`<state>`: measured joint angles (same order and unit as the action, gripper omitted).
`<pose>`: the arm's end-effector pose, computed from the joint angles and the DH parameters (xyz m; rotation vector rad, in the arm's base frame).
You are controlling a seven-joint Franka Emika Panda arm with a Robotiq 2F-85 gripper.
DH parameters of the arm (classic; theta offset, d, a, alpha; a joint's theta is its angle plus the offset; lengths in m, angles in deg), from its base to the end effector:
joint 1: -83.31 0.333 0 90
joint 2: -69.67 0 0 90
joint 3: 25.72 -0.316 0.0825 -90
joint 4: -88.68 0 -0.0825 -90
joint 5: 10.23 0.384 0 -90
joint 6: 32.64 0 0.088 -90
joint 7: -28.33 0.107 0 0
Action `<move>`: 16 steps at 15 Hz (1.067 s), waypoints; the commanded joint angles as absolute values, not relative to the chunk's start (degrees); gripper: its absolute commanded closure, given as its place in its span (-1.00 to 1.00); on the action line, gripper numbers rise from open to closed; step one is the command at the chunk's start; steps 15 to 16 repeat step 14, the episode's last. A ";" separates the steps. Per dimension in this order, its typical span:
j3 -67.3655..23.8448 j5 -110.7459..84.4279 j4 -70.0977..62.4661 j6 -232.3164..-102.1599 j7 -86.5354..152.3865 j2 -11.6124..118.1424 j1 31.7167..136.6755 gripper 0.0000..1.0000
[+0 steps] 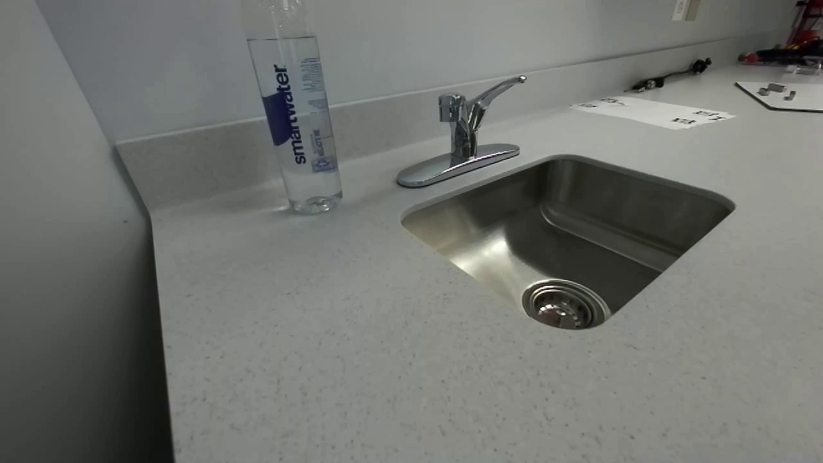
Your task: Move the spout to the left and close the tap
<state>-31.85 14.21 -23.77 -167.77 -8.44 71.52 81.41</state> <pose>0.5836 0.0493 0.5338 -2.7465 -0.6676 -0.7307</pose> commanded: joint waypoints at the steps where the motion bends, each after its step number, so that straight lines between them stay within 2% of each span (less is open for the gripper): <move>1: -29.61 14.00 -23.77 -167.54 -8.24 72.02 83.21 -1.00; 16: -29.25 14.03 -23.82 -167.51 -8.26 71.74 83.57 -1.00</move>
